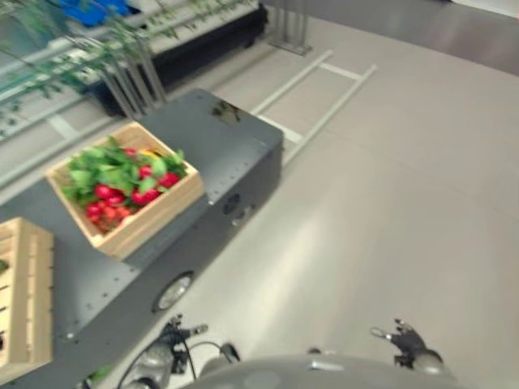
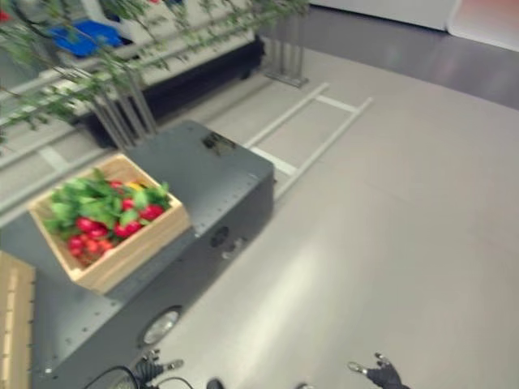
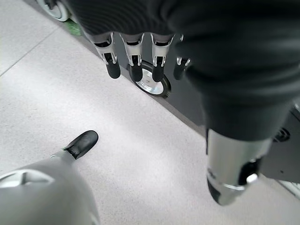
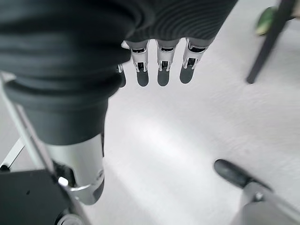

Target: Pick up the fruits from the basket on one side to the basket on the other side

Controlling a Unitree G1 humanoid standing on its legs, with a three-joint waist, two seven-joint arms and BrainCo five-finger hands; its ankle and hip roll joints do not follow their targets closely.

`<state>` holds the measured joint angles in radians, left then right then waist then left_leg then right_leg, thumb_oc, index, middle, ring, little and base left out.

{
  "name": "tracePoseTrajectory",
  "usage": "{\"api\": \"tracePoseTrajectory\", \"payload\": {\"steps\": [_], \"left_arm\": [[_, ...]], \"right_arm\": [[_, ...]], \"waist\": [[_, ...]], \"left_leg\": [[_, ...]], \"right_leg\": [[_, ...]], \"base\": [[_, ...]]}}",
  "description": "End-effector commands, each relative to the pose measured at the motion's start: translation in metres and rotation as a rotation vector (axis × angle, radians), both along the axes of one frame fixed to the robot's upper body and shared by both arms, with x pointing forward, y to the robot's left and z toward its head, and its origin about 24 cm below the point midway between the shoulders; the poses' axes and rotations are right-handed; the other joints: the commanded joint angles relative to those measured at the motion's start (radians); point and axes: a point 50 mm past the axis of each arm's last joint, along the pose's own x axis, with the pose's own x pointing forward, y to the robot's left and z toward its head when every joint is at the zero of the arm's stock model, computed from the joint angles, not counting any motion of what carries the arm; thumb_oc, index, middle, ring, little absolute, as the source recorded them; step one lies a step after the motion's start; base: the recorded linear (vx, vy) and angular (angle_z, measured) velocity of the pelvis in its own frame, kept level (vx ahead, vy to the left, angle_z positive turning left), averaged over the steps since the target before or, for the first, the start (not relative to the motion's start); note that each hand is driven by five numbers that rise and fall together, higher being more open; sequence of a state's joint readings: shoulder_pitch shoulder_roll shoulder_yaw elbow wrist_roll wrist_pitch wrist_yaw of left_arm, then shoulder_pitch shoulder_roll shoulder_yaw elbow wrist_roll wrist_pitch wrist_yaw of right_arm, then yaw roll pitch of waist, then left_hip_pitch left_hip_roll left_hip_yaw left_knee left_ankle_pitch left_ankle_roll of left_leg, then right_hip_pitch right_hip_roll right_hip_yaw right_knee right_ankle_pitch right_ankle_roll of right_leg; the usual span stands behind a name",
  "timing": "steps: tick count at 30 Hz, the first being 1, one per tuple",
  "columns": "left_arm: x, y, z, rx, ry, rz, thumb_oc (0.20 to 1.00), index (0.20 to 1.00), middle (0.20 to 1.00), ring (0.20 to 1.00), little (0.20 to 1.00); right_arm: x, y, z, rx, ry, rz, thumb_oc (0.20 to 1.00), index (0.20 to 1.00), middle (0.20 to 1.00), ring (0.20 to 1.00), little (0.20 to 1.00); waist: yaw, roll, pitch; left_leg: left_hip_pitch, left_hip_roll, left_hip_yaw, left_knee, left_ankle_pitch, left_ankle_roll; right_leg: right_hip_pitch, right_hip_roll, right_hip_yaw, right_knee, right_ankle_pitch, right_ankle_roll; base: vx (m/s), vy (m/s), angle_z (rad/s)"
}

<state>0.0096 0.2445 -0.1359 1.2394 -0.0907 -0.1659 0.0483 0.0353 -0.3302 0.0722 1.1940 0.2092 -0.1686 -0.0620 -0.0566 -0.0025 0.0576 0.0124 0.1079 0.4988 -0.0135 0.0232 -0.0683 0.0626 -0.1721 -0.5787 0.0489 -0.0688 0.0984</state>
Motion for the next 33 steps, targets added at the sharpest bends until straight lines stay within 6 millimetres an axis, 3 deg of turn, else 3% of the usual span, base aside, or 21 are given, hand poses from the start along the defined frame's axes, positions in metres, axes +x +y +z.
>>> {"api": "tracePoseTrajectory", "payload": {"steps": [1,6,8,9,10,11,12,13,15,17,18,19,21,25,30,31,32,33], "left_arm": [[0.011,0.017,0.007,0.052,-0.031,-0.032,1.0,1.0,1.0,1.0,1.0],[0.001,0.019,0.006,0.061,-0.006,-0.025,1.0,1.0,1.0,1.0,1.0],[-0.002,0.019,0.005,0.059,0.001,-0.024,1.0,1.0,1.0,1.0,1.0],[-0.006,0.02,0.004,0.062,0.015,-0.033,1.0,1.0,1.0,1.0,1.0],[-0.006,0.02,0.004,0.062,0.015,-0.034,1.0,1.0,1.0,1.0,1.0],[-0.005,0.02,0.005,0.066,0.012,-0.05,1.0,1.0,1.0,1.0,1.0],[-0.002,0.021,0.005,0.075,0.012,-0.081,1.0,1.0,1.0,1.0,1.0],[-0.002,0.02,0.005,0.075,0.012,-0.081,1.0,1.0,1.0,1.0,1.0],[0.003,0.02,0.007,0.081,-0.003,-0.092,1.0,1.0,1.0,1.0,1.0],[0.01,0.02,0.009,0.087,-0.017,-0.104,1.0,1.0,1.0,1.0,1.0],[0.013,0.021,0.01,0.091,-0.02,-0.114,1.0,1.0,1.0,1.0,1.0],[0.013,0.021,0.01,0.091,-0.021,-0.114,1.0,1.0,1.0,1.0,1.0],[0.015,0.018,0.009,0.08,-0.023,-0.113,1.0,1.0,1.0,1.0,1.0],[0.01,0.016,0.007,0.068,-0.016,-0.102,1.0,1.0,1.0,1.0,1.0],[0.006,0.013,0.005,0.062,-0.013,-0.083,1.0,1.0,1.0,1.0,1.0],[0.009,0.011,0.006,0.059,-0.028,-0.071,1.0,1.0,1.0,1.0,1.0],[0.009,0.011,0.006,0.059,-0.028,-0.071,1.0,1.0,1.0,1.0,1.0],[0.017,0.011,0.008,0.064,-0.053,-0.07,1.0,1.0,1.0,1.0,1.0]], "right_arm": [[0.024,0.009,0.003,0.008,-0.054,0.028,1.0,1.0,1.0,1.0,1.0],[0.032,0.016,0.003,0.014,-0.051,0.077,1.0,1.0,1.0,1.0,1.0],[0.033,0.016,0.003,0.011,-0.045,0.086,1.0,1.0,1.0,1.0,1.0],[0.032,0.013,0.003,0.005,-0.04,0.08,1.0,1.0,1.0,1.0,1.0],[0.032,0.013,0.004,0.004,-0.04,0.08,1.0,1.0,1.0,1.0,1.0],[0.032,0.012,0.004,0.004,-0.042,0.069,1.0,1.0,1.0,1.0,1.0],[0.031,0.009,0.004,0.0,-0.039,0.058,1.0,1.0,1.0,1.0,1.0],[0.031,0.009,0.004,0.0,-0.039,0.059,1.0,1.0,1.0,1.0,1.0],[0.037,0.01,0.006,0.017,-0.069,0.047,1.0,1.0,1.0,1.0,1.0],[0.037,0.01,0.007,0.027,-0.09,0.034,1.0,1.0,1.0,1.0,1.0],[0.036,0.011,0.007,0.039,-0.096,0.026,1.0,1.0,1.0,1.0,1.0],[0.036,0.011,0.007,0.039,-0.096,0.026,1.0,1.0,1.0,1.0,1.0],[0.03,0.011,0.004,0.043,-0.081,0.017,1.0,1.0,1.0,1.0,1.0],[0.013,0.013,-0.002,0.049,-0.027,0.02,1.0,1.0,1.0,1.0,1.0],[0.005,0.011,-0.004,0.034,0.008,0.032,1.0,1.0,1.0,1.0,1.0],[0.004,0.008,-0.003,0.023,0.008,0.021,1.0,1.0,1.0,1.0,1.0],[0.004,0.008,-0.003,0.023,0.008,0.021,1.0,1.0,1.0,1.0,1.0],[0.012,0.003,0.001,0.003,-0.014,0.025,1.0,1.0,1.0,1.0,1.0]], "waist": [[0.03,-0.026,0.03],[0.078,-0.025,0.034],[0.096,-0.015,0.041],[0.104,0.002,0.053],[0.102,0.002,0.055],[0.099,0.01,0.064],[0.081,0.03,0.08],[0.082,0.029,0.08],[0.058,0.046,0.075],[0.049,0.046,0.073],[0.034,0.036,0.071],[0.034,0.037,0.07],[0.032,0.017,0.057],[0.042,-0.003,0.042],[0.06,-0.008,0.033],[0.04,-0.009,0.038],[0.04,-0.009,0.036],[0.018,-0.018,0.052]], "left_leg": [[0.042,0.004,-0.067,0.04,-0.082,-0.019],[0.029,-0.045,-0.119,0.03,-0.11,0.016],[0.026,-0.072,-0.152,0.021,-0.12,0.037],[0.042,-0.111,-0.196,-0.001,-0.127,0.062],[0.045,-0.115,-0.199,-0.004,-0.127,0.065],[0.055,-0.133,-0.226,-0.009,-0.129,0.075],[0.074,-0.157,-0.292,-0.03,-0.122,0.097],[0.075,-0.158,-0.291,-0.032,-0.122,0.098],[0.077,-0.173,-0.373,-0.06,-0.076,0.103],[0.072,-0.188,-0.461,-0.061,-0.065,0.102],[0.067,-0.205,-0.525,-0.054,-0.06,0.099],[0.064,-0.205,-0.525,-0.053,-0.059,0.099],[0.051,-0.243,-0.601,-0.046,-0.046,0.092],[0.051,-0.264,-0.665,-0.041,-0.037,0.066],[0.038,-0.257,-0.651,-0.039,-0.033,0.03],[0.012,-0.216,-0.501,-0.018,-0.033,0.012],[0.008,-0.217,-0.502,-0.016,-0.033,0.013],[-0.027,-0.149,-0.271,0.044,-0.051,0.005]], "right_leg": [[-0.015,0.019,-0.027,0.001,0.025,0.001],[-0.022,-0.026,-0.048,0.019,0.056,0.03],[-0.034,-0.069,-0.063,0.075,0.068,0.045],[-0.045,-0.131,-0.055,0.171,0.088,0.06],[-0.045,-0.138,-0.057,0.179,0.086,0.064],[-0.052,-0.164,-0.03,0.225,0.114,0.069],[-0.089,-0.175,0.095,0.306,0.103,0.061],[-0.093,-0.178,0.098,0.312,0.1,0.062],[-0.155,-0.053,0.265,0.328,0.042,0.019],[-0.169,0.028,0.323,0.296,-0.003,0.005],[-0.182,0.104,0.385,0.255,-0.031,-0.004],[-0.183,0.105,0.385,0.252,-0.028,-0.004],[-0.176,0.171,0.429,0.177,-0.015,-0.003],[-0.123,0.18,0.398,0.085,-0.006,-0.013],[-0.06,0.153,0.3,-0.008,0.01,-0.005],[-0.045,0.129,0.254,-0.034,0.019,0.009],[-0.048,0.128,0.254,-0.034,0.021,0.01],[-0.044,0.094,0.229,-0.05,0.039,0.023]], "base": [[-0.07,0.309,0.09],[-0.03,0.247,0.41],[-0.01,0.398,0.5],[0.03,0.392,0.73],[0.04,0.416,0.96],[0.0,0.329,0.87],[0.0,0.319,0.63],[-0.06,0.275,0.73],[0.01,0.144,1.45],[0.1,0.064,1.42],[0.07,0.032,1.52],[0.09,0.033,1.51],[0.09,0.004,1.43],[0.1,-0.046,1.28],[0.03,-0.071,0.71],[-0.03,0.017,0.65],[-0.11,0.048,0.89],[-0.1,0.032,0.96]]}}
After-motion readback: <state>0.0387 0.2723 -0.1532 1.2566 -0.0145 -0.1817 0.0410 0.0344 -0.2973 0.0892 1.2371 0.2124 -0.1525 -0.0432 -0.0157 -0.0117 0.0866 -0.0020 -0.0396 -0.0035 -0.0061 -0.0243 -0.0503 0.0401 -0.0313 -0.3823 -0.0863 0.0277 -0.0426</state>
